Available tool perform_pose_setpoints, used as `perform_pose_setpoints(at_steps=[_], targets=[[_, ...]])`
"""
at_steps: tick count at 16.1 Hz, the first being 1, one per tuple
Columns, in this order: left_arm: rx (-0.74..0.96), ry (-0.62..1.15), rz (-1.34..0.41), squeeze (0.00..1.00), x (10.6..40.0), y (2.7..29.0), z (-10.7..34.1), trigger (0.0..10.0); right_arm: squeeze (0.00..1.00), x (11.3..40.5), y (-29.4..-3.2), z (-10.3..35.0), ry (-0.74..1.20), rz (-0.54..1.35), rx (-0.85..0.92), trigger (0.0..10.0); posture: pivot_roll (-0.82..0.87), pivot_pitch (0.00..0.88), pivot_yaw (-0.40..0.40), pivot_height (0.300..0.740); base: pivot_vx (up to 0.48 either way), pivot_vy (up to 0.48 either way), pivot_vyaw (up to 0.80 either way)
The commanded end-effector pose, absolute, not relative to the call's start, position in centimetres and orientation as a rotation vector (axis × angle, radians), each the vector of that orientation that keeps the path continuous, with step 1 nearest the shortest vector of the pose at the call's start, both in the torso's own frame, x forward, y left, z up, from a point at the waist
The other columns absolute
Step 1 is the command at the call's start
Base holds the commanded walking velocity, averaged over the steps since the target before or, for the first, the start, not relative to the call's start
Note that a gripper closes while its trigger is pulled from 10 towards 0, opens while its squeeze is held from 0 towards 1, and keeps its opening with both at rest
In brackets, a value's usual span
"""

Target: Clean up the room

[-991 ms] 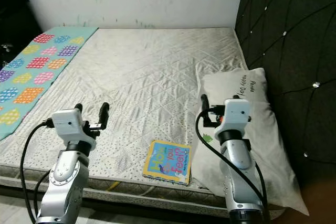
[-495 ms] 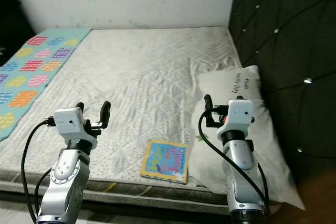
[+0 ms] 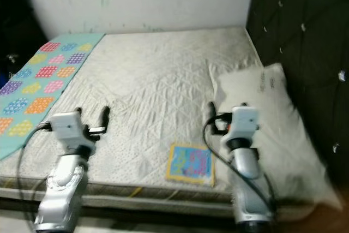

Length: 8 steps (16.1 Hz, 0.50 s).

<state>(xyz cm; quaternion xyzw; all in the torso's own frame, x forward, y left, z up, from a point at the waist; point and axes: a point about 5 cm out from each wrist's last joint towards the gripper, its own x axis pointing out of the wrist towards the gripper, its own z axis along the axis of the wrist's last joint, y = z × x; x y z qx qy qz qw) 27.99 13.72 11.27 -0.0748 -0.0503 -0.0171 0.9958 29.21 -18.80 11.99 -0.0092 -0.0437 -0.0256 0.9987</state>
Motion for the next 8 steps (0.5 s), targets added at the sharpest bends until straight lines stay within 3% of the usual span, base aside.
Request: perform_pose_setpoints(at_steps=[1,3,8], targets=[[-0.128,-0.091,-0.015,0.00,27.99,14.71,11.16,10.0,0.00,29.37,-17.91,12.46,-0.109,-0.033,-0.001,10.0,-0.17,0.000,0.139,0.740,0.000,0.480,0.00],[-0.126,-0.091,-0.009,0.00,27.88,14.85,11.13,10.0,0.00,29.43,-17.85,12.41,-0.105,-0.026,-0.001,10.0,-0.16,0.000,0.137,0.740,0.000,0.360,0.00],[-0.144,-0.107,-0.036,0.00,27.73,14.58,11.37,10.0,0.00,29.54,-17.77,12.41,-0.103,-0.019,0.000,10.0,-0.16,0.000,0.134,0.740,0.000,0.000,0.00]])
